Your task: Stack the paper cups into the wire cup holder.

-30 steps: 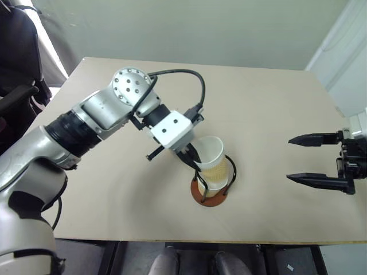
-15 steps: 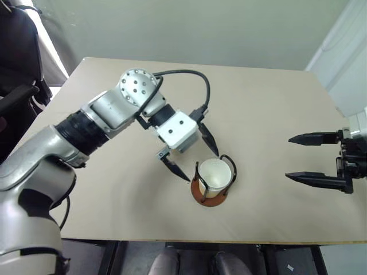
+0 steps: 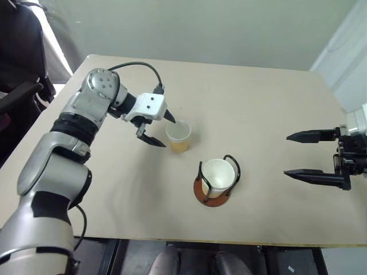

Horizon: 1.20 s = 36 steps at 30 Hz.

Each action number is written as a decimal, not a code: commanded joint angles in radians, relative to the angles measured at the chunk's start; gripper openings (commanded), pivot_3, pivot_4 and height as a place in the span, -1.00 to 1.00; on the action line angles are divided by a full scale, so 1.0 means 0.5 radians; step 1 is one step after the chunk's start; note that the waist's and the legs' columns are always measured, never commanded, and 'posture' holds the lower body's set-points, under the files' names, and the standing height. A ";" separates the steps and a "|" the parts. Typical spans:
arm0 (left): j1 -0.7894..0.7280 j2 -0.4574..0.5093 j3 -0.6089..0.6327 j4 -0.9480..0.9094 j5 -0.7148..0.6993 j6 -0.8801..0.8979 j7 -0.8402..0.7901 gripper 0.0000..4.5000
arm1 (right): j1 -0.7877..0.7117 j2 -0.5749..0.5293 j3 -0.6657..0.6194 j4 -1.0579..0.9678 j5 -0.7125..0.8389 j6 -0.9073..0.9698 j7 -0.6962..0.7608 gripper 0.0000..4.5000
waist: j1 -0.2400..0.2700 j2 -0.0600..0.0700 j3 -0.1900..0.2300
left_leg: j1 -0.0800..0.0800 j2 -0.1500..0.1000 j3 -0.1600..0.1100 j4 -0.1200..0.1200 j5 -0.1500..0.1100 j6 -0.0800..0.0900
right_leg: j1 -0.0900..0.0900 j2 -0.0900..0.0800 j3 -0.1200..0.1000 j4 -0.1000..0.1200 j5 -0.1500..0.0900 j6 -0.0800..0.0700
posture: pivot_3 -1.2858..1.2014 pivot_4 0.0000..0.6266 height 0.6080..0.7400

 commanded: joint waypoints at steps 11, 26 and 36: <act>0.059 -0.217 0.226 0.112 0.253 -0.059 -0.058 0.99 | 0.093 -0.050 -0.122 -0.058 -0.036 0.021 -0.035 1.00 | 0.007 0.000 0.000 | 0.001 -0.002 0.005 0.004 -0.001 0.002 | 0.000 -0.004 0.002 0.004 0.000 0.004 | 0.03 -0.52 1.00; -0.003 -0.357 0.339 0.326 0.457 -0.185 -0.021 -0.93 | 0.194 -0.049 -0.311 -0.084 -0.026 0.088 -0.026 1.00 | 0.007 0.000 0.000 | 0.001 -0.003 0.009 0.007 -0.002 0.003 | 0.000 -0.004 0.004 0.005 0.000 0.007 | 0.03 -0.52 1.00; -0.121 -0.018 -0.010 -0.441 -0.530 0.158 -0.078 -0.98 | 0.133 -0.049 -0.375 -0.092 0.145 0.116 0.071 1.00 | 0.004 -0.002 0.001 | 0.000 -0.003 0.015 0.008 -0.002 0.003 | -0.003 -0.004 0.006 0.014 -0.002 0.009 | 0.03 -0.52 1.00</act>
